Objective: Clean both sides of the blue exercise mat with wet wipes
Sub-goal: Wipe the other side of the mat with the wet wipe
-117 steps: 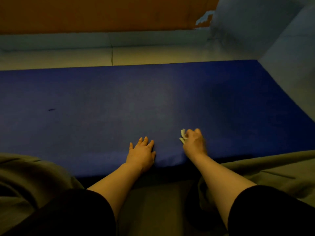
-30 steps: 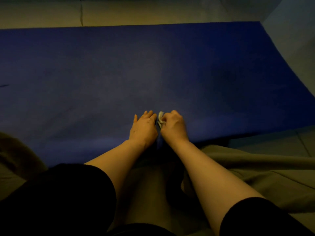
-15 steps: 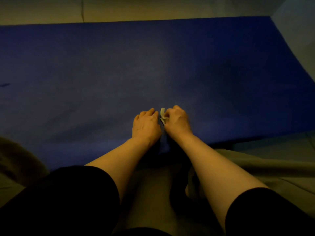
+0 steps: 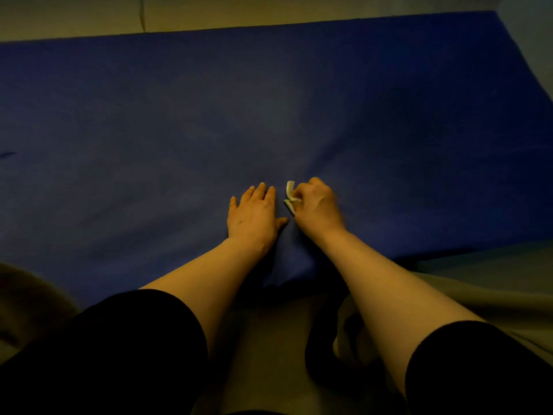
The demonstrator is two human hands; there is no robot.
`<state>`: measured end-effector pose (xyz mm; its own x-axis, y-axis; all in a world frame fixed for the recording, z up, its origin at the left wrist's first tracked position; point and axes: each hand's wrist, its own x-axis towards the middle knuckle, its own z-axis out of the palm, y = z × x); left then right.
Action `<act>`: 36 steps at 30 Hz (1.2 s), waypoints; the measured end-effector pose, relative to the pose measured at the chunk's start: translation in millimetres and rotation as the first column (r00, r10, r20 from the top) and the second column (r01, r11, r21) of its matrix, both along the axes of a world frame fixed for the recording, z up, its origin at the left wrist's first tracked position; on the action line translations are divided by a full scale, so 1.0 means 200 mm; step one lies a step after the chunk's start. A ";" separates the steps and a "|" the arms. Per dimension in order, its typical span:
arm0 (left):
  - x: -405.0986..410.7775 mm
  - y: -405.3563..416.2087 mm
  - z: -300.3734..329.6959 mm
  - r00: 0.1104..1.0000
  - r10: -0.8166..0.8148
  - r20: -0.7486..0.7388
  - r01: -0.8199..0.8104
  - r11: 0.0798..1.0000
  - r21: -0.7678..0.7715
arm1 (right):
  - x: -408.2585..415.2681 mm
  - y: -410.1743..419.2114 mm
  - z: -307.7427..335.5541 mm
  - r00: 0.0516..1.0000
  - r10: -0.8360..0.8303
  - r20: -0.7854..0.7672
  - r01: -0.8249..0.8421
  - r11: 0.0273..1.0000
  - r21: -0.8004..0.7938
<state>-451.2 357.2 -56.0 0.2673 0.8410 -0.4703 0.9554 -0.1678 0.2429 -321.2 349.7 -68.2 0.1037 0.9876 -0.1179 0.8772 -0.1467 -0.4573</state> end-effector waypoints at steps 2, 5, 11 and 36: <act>0.01 0.02 0.01 1.000 -0.014 -0.021 0.015 0.999 0.031 | 0.10 0.04 -0.02 0.994 -0.112 -0.003 0.112 0.994 0.022; 0.03 0.08 0.02 0.998 -0.062 -0.027 0.062 0.998 -0.005 | 0.25 0.09 -0.03 0.948 -0.317 0.025 0.315 0.948 0.049; -0.01 0.19 -0.03 0.996 -0.051 -0.071 0.046 0.996 -0.074 | -0.03 0.08 -0.05 1.000 -0.027 0.005 0.026 0.993 0.118; 0.04 0.30 -0.07 0.999 0.002 -0.032 -0.008 0.985 -0.174 | 0.20 0.38 -0.13 0.939 -0.336 -0.076 0.345 0.912 0.220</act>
